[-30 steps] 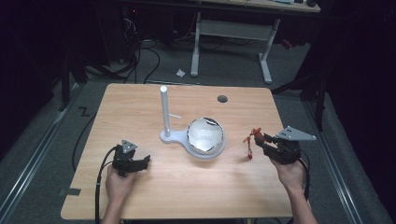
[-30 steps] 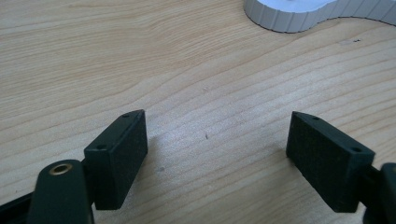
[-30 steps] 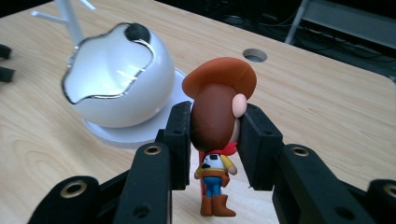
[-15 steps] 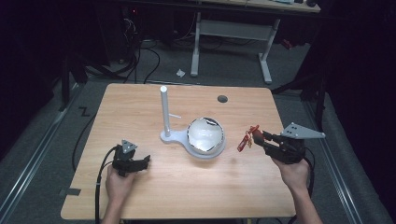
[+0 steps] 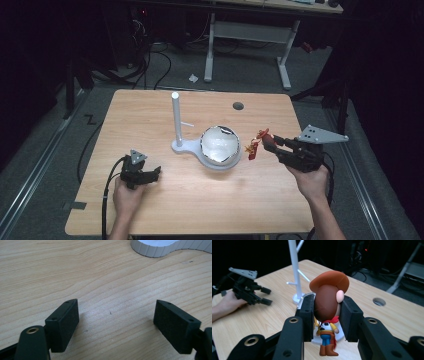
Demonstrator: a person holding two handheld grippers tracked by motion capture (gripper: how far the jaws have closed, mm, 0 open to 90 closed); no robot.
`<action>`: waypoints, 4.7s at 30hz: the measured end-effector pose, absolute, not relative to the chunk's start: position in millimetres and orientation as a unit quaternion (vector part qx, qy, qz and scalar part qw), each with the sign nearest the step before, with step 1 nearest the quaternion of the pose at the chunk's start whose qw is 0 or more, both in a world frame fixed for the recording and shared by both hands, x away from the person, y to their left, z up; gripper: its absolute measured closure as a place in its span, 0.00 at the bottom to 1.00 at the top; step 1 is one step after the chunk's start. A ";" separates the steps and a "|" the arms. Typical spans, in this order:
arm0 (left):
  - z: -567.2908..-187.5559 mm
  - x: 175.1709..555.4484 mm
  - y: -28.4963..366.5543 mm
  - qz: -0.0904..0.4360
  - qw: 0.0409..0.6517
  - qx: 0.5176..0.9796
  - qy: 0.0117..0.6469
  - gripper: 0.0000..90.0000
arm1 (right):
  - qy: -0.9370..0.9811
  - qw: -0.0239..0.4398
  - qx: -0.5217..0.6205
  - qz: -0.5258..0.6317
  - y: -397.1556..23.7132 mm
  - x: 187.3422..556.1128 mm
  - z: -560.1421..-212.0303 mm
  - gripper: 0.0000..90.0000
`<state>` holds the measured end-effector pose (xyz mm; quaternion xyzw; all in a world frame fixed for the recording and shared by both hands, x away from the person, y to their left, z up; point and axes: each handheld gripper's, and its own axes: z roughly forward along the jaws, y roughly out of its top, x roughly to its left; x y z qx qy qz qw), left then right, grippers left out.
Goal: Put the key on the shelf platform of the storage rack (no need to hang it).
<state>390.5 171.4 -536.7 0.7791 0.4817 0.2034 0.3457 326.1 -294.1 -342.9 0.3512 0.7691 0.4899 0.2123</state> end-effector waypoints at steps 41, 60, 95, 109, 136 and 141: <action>-536.8 390.5 171.2 0.204 0.346 0.779 0.481 0.23 | 0.811 0.170 0.323 0.457 -215.4 390.9 -358.0 0.74; -536.7 390.5 171.3 0.203 0.346 0.780 0.481 0.23 | 0.829 0.153 0.337 0.419 -196.4 406.8 -388.7 0.74; -536.7 390.5 171.3 0.203 0.346 0.780 0.481 0.23 | 0.828 0.156 0.369 0.393 -196.6 412.6 -417.7 0.65; -536.7 390.7 171.5 0.203 0.347 0.779 0.481 0.24 | 0.790 0.170 0.405 0.427 -227.6 401.2 -404.3 0.59; -536.7 390.7 171.6 0.202 0.347 0.779 0.481 0.24 | 0.751 0.205 0.438 0.449 -276.9 372.0 -388.4 0.56; -536.7 390.7 171.5 0.203 0.347 0.779 0.481 0.24 | 0.745 0.213 0.439 0.455 -283.1 364.6 -384.3 0.55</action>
